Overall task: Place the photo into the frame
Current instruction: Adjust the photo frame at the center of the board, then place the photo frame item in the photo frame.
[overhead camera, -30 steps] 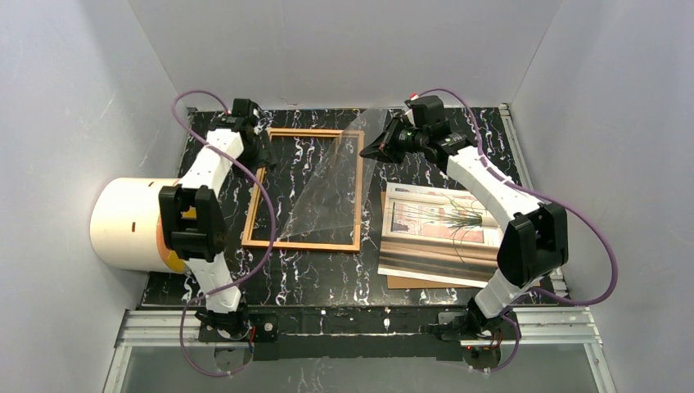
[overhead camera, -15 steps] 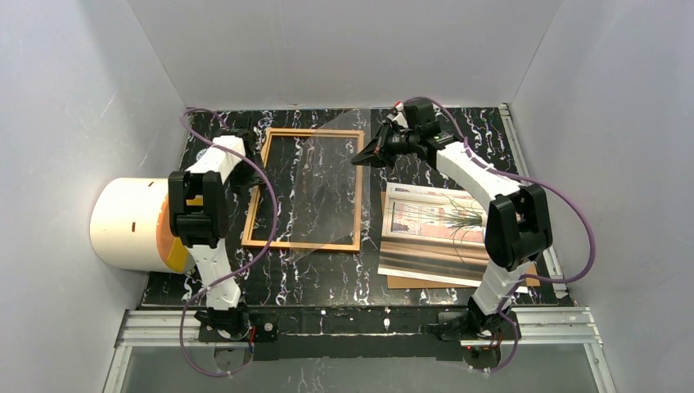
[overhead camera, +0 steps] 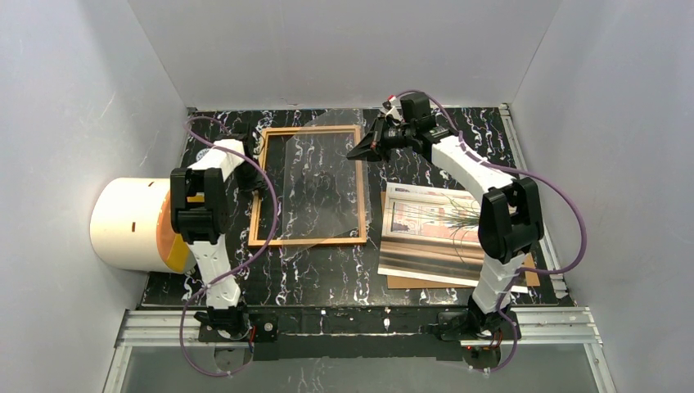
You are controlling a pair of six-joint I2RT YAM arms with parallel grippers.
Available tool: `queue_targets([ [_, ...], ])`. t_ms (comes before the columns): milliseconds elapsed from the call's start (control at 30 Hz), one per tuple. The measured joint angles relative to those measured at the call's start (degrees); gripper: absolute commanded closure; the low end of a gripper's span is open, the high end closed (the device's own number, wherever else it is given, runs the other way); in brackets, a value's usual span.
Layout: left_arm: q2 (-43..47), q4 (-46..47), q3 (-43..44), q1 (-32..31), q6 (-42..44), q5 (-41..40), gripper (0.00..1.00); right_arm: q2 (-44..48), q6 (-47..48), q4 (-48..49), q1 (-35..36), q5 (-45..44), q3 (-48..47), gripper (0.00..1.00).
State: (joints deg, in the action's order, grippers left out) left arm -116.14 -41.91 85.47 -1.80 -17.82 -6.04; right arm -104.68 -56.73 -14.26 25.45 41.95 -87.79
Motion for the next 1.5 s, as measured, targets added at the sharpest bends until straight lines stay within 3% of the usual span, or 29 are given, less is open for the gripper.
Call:
queue_targets([
  [133,1.4,1.4,-2.1,0.3,-1.2,3.8,0.84,-3.2,0.5,0.7,-0.1,2.1,-1.8,0.99],
  [233,2.4,1.5,-3.8,0.4,-2.2,6.9,0.75,-6.4,1.4,0.8,-0.3,3.3,-3.9,0.99],
  [367,2.7,-0.2,-4.1,0.4,-2.7,7.4,0.55,-10.1,3.1,0.5,-0.4,4.6,-7.3,0.99],
  [500,2.7,-3.6,-1.2,1.3,-2.6,7.6,0.47,-12.3,4.7,0.5,-0.6,5.7,-10.6,0.99],
  [700,2.7,-3.8,5.9,4.8,-3.2,7.5,0.51,-14.7,5.7,0.8,-0.7,8.0,-14.7,0.99],
  [933,1.6,-3.3,6.6,5.7,-5.2,6.2,0.66,-19.3,4.3,1.9,-0.7,9.5,-17.9,0.99],
  [1200,-5.0,-2.2,10.4,5.8,-5.3,7.1,0.67,-25.2,2.6,3.5,-0.7,10.5,-20.0,0.99],
  [1500,-6.5,-1.7,12.4,6.1,-5.2,8.4,0.75,-27.3,3.7,8.0,-0.7,11.2,-21.7,0.99],
])
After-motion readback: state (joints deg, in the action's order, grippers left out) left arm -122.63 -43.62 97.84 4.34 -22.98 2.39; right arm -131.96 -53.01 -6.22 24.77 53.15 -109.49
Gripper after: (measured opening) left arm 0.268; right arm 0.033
